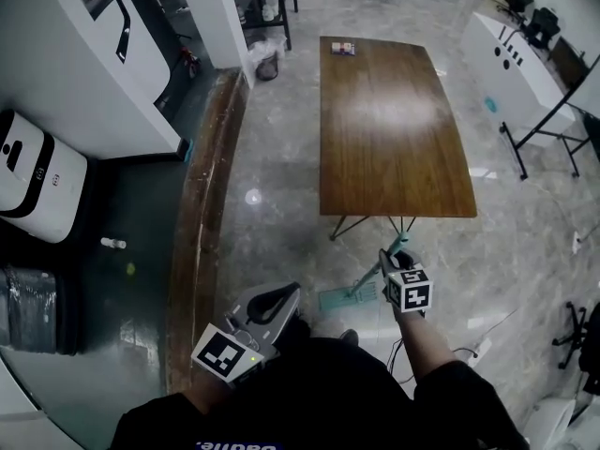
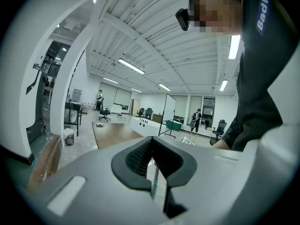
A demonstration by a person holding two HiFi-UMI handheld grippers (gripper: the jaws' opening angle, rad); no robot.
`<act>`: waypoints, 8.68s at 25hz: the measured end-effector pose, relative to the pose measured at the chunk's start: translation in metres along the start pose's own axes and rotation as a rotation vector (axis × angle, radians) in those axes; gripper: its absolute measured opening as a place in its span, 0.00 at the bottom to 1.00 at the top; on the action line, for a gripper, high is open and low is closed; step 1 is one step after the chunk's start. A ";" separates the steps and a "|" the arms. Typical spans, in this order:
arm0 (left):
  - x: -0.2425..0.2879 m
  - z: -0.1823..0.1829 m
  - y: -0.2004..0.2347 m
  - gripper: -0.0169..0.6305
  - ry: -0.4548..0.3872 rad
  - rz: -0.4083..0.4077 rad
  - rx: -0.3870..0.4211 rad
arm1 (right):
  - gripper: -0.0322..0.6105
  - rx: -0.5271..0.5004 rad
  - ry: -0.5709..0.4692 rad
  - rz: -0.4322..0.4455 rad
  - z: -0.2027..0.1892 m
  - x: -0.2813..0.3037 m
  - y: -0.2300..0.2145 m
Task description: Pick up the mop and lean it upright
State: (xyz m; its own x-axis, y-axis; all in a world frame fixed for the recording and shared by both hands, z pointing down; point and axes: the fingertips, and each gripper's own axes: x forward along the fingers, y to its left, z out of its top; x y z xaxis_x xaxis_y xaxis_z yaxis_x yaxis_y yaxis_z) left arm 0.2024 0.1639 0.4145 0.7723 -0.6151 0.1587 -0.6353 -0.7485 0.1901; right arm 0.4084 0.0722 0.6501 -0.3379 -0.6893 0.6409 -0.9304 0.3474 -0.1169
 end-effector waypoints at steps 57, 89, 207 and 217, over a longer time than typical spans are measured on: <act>-0.106 0.037 0.137 0.06 -0.184 0.262 -0.020 | 0.21 -0.403 -0.388 0.522 0.228 -0.063 0.300; -0.128 0.099 0.393 0.06 -0.185 0.711 -0.013 | 0.22 -0.481 -0.537 0.936 0.472 0.114 0.411; -0.173 0.155 0.847 0.06 -0.247 1.197 -0.141 | 0.25 -0.764 -0.521 1.211 0.781 0.555 0.685; -0.177 0.149 0.841 0.06 -0.268 1.211 -0.157 | 0.31 -0.819 -0.536 1.128 0.778 0.563 0.689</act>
State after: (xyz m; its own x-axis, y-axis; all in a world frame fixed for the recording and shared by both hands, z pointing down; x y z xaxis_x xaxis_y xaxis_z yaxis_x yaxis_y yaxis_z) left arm -0.4689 -0.3938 0.4018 -0.3435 -0.9323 0.1136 -0.9166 0.3591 0.1759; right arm -0.5332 -0.5713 0.3397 -0.9860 0.0953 0.1365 0.1235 0.9686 0.2156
